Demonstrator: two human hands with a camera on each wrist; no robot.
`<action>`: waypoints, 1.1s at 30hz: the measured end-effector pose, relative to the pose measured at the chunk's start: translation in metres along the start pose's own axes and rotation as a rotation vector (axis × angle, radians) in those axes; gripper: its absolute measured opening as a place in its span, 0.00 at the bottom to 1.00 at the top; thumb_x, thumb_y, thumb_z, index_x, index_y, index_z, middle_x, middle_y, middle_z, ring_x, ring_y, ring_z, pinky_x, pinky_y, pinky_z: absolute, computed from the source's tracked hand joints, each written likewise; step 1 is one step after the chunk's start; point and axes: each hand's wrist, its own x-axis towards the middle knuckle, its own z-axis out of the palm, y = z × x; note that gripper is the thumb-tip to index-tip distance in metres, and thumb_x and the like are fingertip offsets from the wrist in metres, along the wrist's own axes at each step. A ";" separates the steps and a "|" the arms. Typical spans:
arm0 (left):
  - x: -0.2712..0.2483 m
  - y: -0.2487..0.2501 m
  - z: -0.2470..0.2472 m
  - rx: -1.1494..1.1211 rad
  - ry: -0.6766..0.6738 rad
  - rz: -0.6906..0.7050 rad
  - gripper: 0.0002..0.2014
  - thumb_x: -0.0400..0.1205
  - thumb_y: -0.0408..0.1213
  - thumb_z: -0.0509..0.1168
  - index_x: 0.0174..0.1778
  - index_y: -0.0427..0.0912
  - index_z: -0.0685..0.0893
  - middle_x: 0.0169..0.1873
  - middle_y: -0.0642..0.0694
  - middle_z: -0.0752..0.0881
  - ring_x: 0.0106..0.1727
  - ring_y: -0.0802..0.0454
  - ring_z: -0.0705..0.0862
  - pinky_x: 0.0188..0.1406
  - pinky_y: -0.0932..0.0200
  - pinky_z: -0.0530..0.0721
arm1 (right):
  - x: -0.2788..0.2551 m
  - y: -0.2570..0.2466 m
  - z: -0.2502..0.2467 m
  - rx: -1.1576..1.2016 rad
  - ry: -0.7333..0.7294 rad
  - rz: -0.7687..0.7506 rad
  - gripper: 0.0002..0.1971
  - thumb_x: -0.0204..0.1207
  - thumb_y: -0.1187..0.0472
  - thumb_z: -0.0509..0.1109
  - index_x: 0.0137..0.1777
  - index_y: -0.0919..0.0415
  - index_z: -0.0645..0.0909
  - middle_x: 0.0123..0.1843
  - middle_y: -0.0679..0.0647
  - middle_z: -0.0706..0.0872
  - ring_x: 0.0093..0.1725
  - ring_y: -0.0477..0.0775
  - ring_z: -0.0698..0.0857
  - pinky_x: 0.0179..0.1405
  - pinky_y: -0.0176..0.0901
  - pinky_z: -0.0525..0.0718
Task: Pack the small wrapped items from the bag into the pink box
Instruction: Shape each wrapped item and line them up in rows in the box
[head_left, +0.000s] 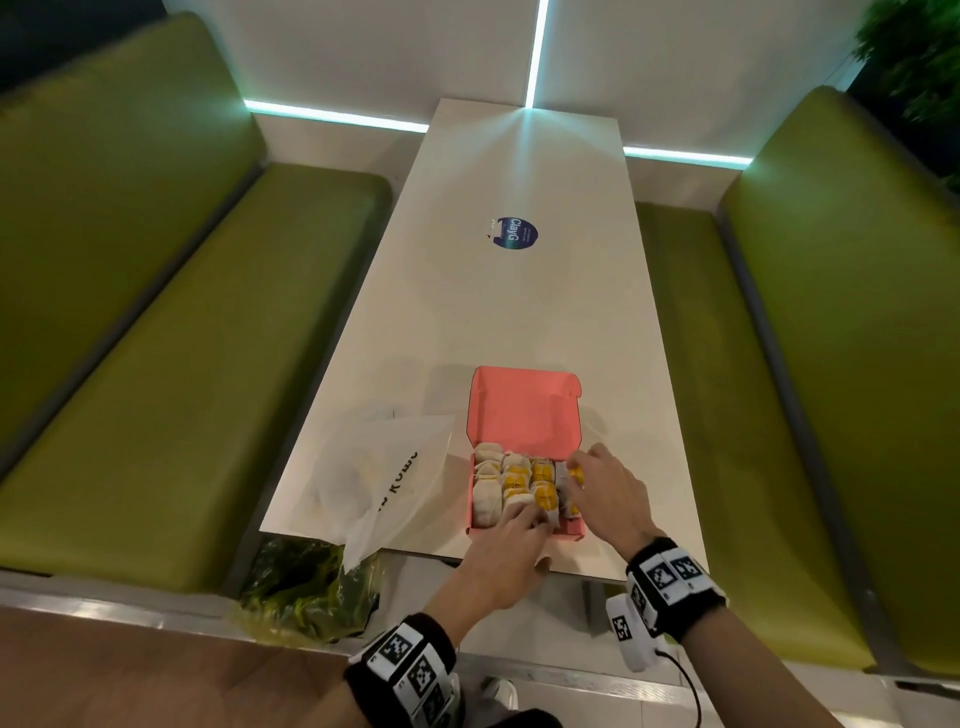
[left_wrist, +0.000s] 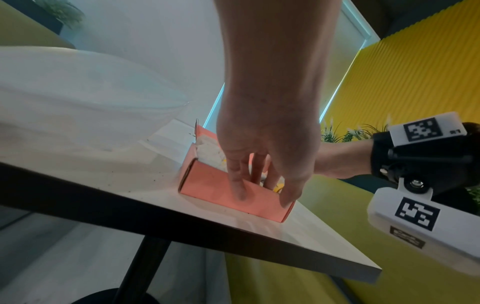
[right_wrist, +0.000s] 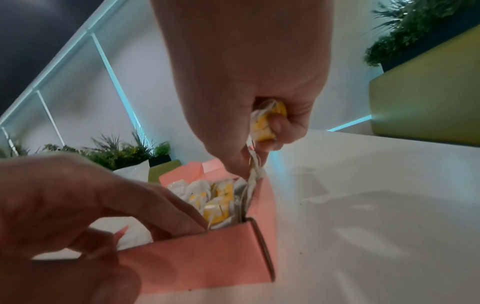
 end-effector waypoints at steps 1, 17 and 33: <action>0.000 0.000 0.000 -0.002 0.003 0.000 0.21 0.87 0.43 0.62 0.75 0.40 0.74 0.76 0.44 0.70 0.79 0.44 0.63 0.63 0.45 0.80 | 0.000 0.001 0.002 -0.027 0.013 -0.007 0.09 0.84 0.50 0.65 0.58 0.53 0.81 0.55 0.49 0.76 0.44 0.50 0.82 0.40 0.47 0.86; 0.000 -0.003 0.008 0.012 0.026 0.031 0.23 0.87 0.44 0.62 0.77 0.42 0.71 0.76 0.45 0.67 0.80 0.44 0.62 0.63 0.43 0.85 | 0.006 -0.003 0.003 -0.220 0.008 -0.102 0.09 0.85 0.51 0.62 0.56 0.51 0.82 0.64 0.52 0.69 0.52 0.53 0.78 0.40 0.45 0.86; -0.003 -0.020 0.013 -0.029 0.073 0.054 0.19 0.86 0.43 0.63 0.73 0.44 0.76 0.72 0.49 0.71 0.76 0.46 0.68 0.59 0.44 0.85 | -0.014 -0.002 0.005 -0.041 0.064 -0.100 0.10 0.84 0.49 0.63 0.58 0.51 0.81 0.58 0.49 0.70 0.52 0.52 0.82 0.38 0.45 0.84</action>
